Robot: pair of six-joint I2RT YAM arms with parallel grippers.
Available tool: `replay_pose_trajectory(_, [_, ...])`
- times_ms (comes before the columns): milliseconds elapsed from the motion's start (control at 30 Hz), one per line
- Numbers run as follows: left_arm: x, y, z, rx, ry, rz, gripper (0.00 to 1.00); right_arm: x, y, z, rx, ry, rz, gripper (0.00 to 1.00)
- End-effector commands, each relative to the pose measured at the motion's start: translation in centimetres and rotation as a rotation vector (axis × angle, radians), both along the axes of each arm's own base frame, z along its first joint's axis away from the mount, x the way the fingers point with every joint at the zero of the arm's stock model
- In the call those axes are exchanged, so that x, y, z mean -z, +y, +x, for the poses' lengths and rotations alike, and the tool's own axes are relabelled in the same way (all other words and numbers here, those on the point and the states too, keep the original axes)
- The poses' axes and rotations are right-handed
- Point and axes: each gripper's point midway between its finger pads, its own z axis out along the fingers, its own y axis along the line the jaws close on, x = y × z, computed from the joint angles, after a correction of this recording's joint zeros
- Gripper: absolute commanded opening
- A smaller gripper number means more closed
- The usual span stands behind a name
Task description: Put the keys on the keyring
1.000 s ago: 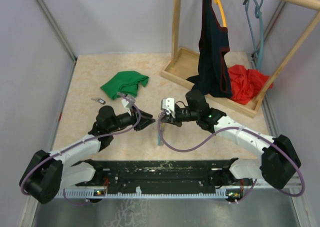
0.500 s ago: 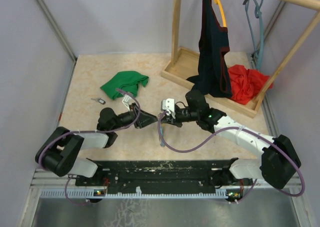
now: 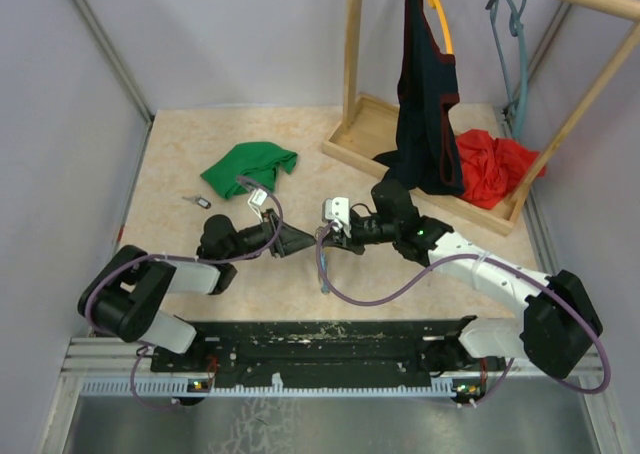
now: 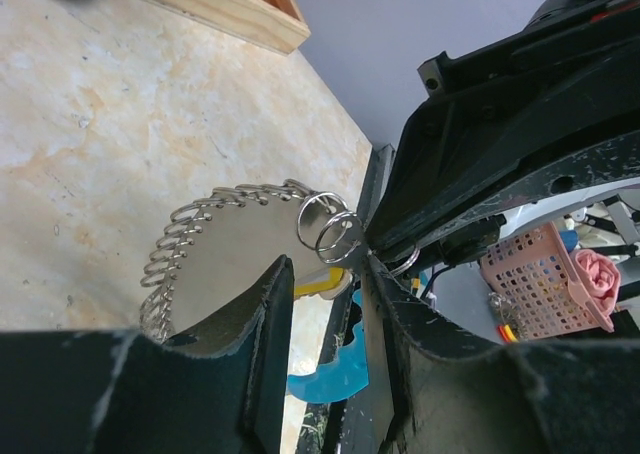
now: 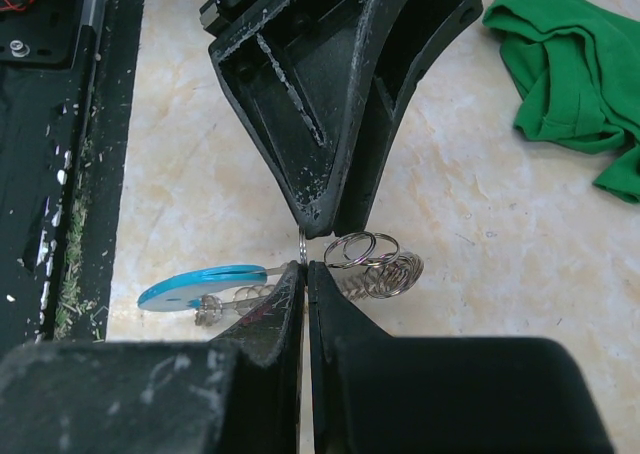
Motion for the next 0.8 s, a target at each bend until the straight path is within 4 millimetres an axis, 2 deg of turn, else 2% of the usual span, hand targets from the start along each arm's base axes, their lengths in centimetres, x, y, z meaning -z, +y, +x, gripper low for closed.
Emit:
replay_pose_trajectory(0, [0.0,-0.2,0.2,0.014,0.010,-0.004,0.39,-4.3,0.7,0.3,-0.034,-0.098,0.098,0.00])
replay_pose_trajectory(567, [-1.5,-1.3,-0.4,0.076,-0.003,-0.095,0.29,-4.5,0.8,0.2,-0.039,-0.094,0.104,0.00])
replay_pose_trajectory(767, [-2.0,-1.2,-0.3,0.062,-0.023,-0.096,0.03,-4.5,0.5,0.0,-0.035,-0.094,0.100,0.00])
